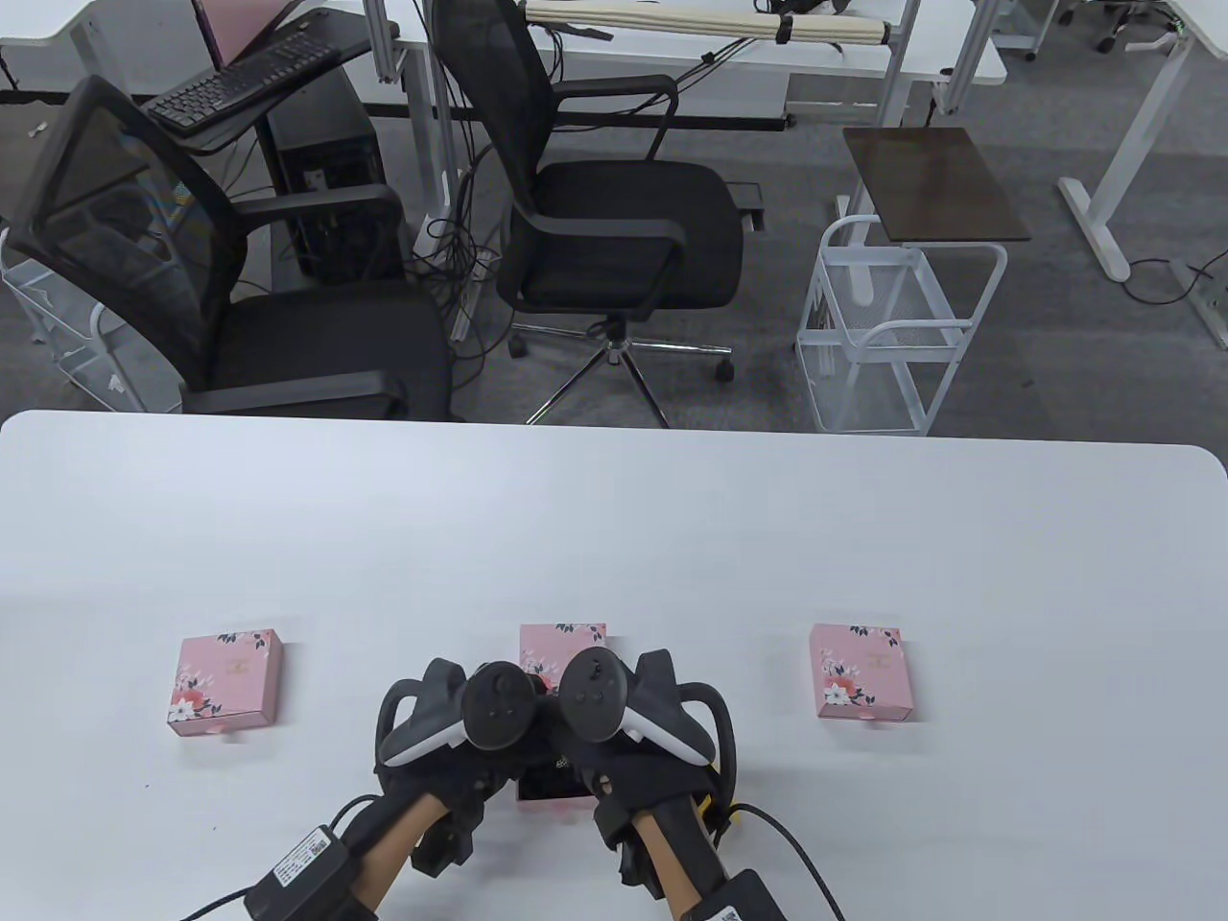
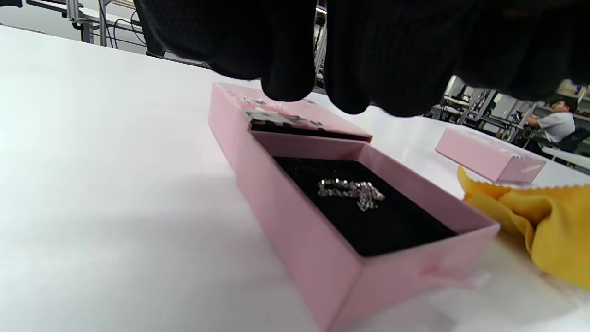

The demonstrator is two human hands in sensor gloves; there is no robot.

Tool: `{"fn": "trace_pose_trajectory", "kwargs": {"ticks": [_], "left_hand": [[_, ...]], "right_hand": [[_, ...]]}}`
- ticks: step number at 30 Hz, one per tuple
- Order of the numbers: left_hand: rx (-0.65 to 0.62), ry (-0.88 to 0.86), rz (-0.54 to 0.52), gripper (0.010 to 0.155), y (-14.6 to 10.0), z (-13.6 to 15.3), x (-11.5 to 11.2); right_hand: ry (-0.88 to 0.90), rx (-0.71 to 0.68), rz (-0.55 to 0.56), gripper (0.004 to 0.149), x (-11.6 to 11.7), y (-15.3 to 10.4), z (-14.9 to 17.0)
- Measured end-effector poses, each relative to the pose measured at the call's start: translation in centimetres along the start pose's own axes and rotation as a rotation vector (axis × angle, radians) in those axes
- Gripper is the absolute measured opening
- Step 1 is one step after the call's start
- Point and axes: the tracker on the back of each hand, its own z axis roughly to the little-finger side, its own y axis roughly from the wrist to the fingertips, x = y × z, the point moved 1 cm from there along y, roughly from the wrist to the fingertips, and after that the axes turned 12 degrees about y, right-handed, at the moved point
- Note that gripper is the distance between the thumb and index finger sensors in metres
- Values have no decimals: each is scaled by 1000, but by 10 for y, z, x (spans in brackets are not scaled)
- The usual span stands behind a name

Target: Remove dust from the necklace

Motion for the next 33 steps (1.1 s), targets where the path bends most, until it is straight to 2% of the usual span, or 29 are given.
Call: {"fn": "trace_pose_trajectory", "kwargs": {"ticks": [4,8,10,14,19,23,26,33], "left_hand": [[53,-20,-50,48,2,8,-7],[39,-4,2,52,7,9,-22],[28,-1,24,54,8,10,-28],[5,-2,75,59,11,8,-37],[13,36,127,59,12,8,-44],[24,18,103,57,12,10,-42],[25,22,101,57,11,9,-42],[24,0,105,56,12,11,-42]], "right_hand": [[-158,0,-17,45,16,-11,1],[-179,-17,-15,51,42,-13,8],[-226,-3,-63,55,48,-12,9],[-301,-6,-20,58,55,-14,9],[-365,-19,50,56,65,-12,8],[-427,-21,94,51,70,-11,5],[-426,-25,86,42,75,-10,4],[-476,-30,99,40,77,-10,2]]}}
